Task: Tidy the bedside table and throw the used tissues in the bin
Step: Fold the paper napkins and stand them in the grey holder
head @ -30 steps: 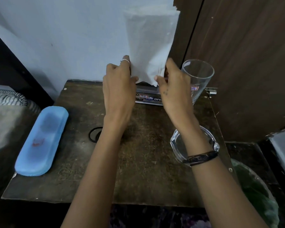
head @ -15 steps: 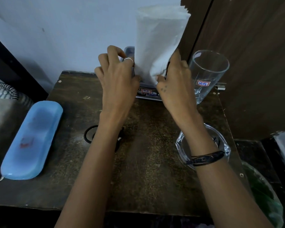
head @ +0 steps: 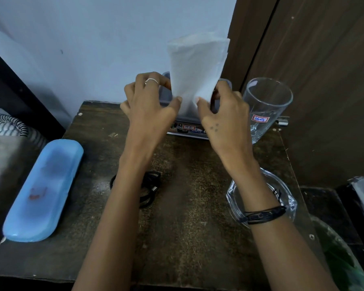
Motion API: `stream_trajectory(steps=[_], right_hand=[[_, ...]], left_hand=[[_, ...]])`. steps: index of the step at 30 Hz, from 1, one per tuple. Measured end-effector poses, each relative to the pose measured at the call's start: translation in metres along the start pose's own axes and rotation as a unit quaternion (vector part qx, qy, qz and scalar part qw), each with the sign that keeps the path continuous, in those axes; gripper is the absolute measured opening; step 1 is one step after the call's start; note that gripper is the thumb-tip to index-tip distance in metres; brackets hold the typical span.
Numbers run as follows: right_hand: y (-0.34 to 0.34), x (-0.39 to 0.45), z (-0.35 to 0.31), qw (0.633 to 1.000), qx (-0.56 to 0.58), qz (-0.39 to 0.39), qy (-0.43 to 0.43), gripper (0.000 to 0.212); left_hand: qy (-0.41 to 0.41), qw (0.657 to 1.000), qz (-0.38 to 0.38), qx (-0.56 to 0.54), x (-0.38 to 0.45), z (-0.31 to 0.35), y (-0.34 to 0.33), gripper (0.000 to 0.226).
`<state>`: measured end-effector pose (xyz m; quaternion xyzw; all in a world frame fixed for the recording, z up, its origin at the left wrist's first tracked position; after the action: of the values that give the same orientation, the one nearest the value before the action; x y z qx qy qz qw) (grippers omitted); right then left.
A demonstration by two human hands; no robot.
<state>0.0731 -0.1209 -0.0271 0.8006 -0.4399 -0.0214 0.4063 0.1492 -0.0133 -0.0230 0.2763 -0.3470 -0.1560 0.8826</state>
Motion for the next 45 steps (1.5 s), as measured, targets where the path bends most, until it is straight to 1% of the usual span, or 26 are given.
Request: stream_trajectory(steps=[2, 4, 6, 8, 9, 11, 13, 15, 19, 21, 23, 25, 26, 27, 29, 31, 33, 35, 40, 42, 45], right_hand=[[-0.001, 0.001, 0.002, 1.000, 0.015, 0.023, 0.000, 0.018], [-0.003, 0.001, 0.004, 0.999, -0.017, 0.032, 0.009, 0.018], [-0.006, -0.001, 0.005, 0.998, -0.060, 0.025, 0.020, 0.018], [-0.007, -0.001, 0.006, 0.996, -0.077, 0.020, 0.026, 0.019], [-0.007, -0.001, 0.005, 0.997, -0.076, 0.021, 0.023, 0.021], [-0.008, 0.000, 0.003, 0.998, -0.057, 0.030, 0.008, 0.025], [-0.008, -0.001, 0.001, 0.999, -0.029, 0.042, -0.001, 0.026], [-0.008, -0.001, 0.001, 0.999, -0.025, 0.047, 0.007, 0.024], [-0.005, -0.001, 0.000, 0.998, -0.057, 0.033, 0.011, 0.024], [-0.002, -0.003, -0.004, 0.997, -0.071, 0.016, 0.002, 0.031], [0.003, -0.004, -0.007, 0.996, -0.087, -0.007, -0.013, 0.046], [0.007, -0.004, -0.007, 0.991, -0.124, -0.040, -0.026, 0.059], [0.008, -0.004, -0.007, 0.988, -0.141, -0.057, -0.030, 0.062], [0.009, -0.005, -0.006, 0.986, -0.153, -0.065, -0.032, 0.061], [0.007, -0.006, -0.004, 0.985, -0.161, -0.057, -0.027, 0.053], [0.004, -0.006, -0.002, 0.989, -0.138, -0.049, -0.023, 0.046], [0.003, -0.005, 0.001, 0.993, -0.102, -0.060, -0.021, 0.046], [0.004, -0.004, 0.002, 0.993, -0.092, -0.066, -0.019, 0.048], [0.005, -0.005, 0.000, 0.991, -0.121, -0.052, -0.013, 0.039], [0.005, -0.006, 0.001, 0.989, -0.143, -0.043, -0.017, 0.035], [0.005, -0.006, 0.001, 0.988, -0.149, -0.035, -0.018, 0.034]], left_hand=[[-0.003, 1.000, 0.009, -0.007, -0.001, 0.000, 0.001, 0.010], [-0.016, 0.999, 0.000, 0.032, -0.002, -0.001, 0.000, 0.010], [-0.025, 0.997, -0.018, 0.070, -0.002, -0.002, -0.003, 0.012], [-0.027, 0.995, -0.033, 0.086, -0.002, -0.002, -0.005, 0.009], [-0.025, 0.995, -0.039, 0.083, -0.001, -0.002, -0.006, 0.015], [-0.002, 0.999, -0.032, 0.034, 0.000, -0.002, -0.004, 0.023], [0.011, 1.000, -0.015, -0.005, 0.000, -0.004, -0.002, 0.014], [0.001, 1.000, -0.014, 0.013, -0.002, -0.006, -0.003, 0.009], [-0.020, 0.997, -0.045, 0.059, 0.001, -0.006, -0.006, 0.015], [-0.031, 0.997, -0.063, 0.035, 0.004, -0.006, -0.002, 0.027], [-0.016, 0.997, -0.073, -0.009, 0.006, -0.008, 0.006, 0.039], [-0.002, 0.996, -0.084, -0.031, 0.007, -0.010, 0.012, 0.042], [-0.003, 0.996, -0.090, -0.030, 0.007, -0.011, 0.013, 0.041], [-0.005, 0.995, -0.094, -0.024, 0.008, -0.011, 0.015, 0.039], [-0.009, 0.995, -0.100, -0.009, 0.007, -0.010, 0.016, 0.037], [-0.016, 0.995, -0.100, 0.004, 0.008, -0.011, 0.017, 0.034], [-0.022, 0.995, -0.098, 0.014, 0.009, -0.012, 0.019, 0.029], [-0.025, 0.995, -0.098, 0.021, 0.009, -0.012, 0.019, 0.024], [-0.027, 0.997, -0.069, 0.021, 0.007, -0.010, 0.016, 0.014], [-0.026, 0.998, -0.057, 0.014, 0.006, -0.011, 0.014, 0.013], [-0.029, 0.998, -0.060, 0.018, 0.007, -0.012, 0.013, 0.014]])
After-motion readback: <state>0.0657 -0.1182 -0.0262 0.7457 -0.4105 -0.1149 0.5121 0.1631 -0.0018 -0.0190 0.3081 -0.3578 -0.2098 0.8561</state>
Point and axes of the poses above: each hand's wrist, its own x-axis towards the middle knuckle, its own y-axis out of the back of the hand, z = x × y, the point moved 2 cm from there along x, towards the middle knuckle, and after that the axes turned 15 degrees about -y, right-handed, at the moved point
